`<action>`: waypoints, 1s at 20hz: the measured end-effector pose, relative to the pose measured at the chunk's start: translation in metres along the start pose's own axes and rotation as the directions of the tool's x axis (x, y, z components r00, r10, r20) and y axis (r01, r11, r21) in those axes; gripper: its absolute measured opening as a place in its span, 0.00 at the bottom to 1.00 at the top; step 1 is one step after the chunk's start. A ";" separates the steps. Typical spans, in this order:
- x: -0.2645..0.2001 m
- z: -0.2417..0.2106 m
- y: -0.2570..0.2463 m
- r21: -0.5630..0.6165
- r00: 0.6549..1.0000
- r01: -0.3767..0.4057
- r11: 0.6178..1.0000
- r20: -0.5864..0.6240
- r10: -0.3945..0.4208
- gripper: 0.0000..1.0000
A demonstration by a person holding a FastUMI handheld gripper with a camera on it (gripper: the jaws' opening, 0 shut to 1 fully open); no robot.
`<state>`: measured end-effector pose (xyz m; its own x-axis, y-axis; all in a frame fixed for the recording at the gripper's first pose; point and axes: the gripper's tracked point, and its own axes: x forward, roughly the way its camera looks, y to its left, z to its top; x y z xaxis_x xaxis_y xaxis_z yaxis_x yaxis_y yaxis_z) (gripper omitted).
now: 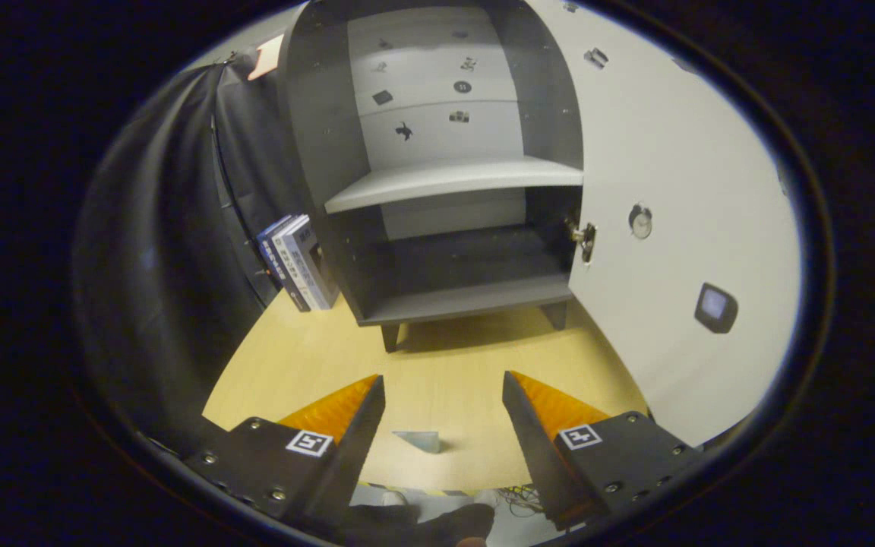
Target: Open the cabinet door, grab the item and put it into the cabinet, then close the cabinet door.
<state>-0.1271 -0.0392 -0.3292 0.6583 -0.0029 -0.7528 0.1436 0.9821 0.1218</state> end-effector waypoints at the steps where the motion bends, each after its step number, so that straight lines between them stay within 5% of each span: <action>1: 0.010 -0.013 0.003 0.003 0.999 -0.007 1.000 -0.038 0.007 0.93; 15: 0.081 -0.124 0.017 -0.106 0.944 0.005 0.994 -0.327 -0.039 0.93; 17: 0.085 -0.133 0.016 -0.102 0.935 0.026 0.994 -0.349 -0.060 0.88; 18: 0.091 -0.135 0.014 -0.095 0.936 0.036 0.995 -0.346 -0.067 0.74; 20: 0.092 -0.138 0.014 -0.086 0.933 0.039 0.996 -0.353 -0.067 0.74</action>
<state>-0.1665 0.0003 -0.4862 0.3440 -0.0024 -0.9390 0.1052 0.9938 0.0360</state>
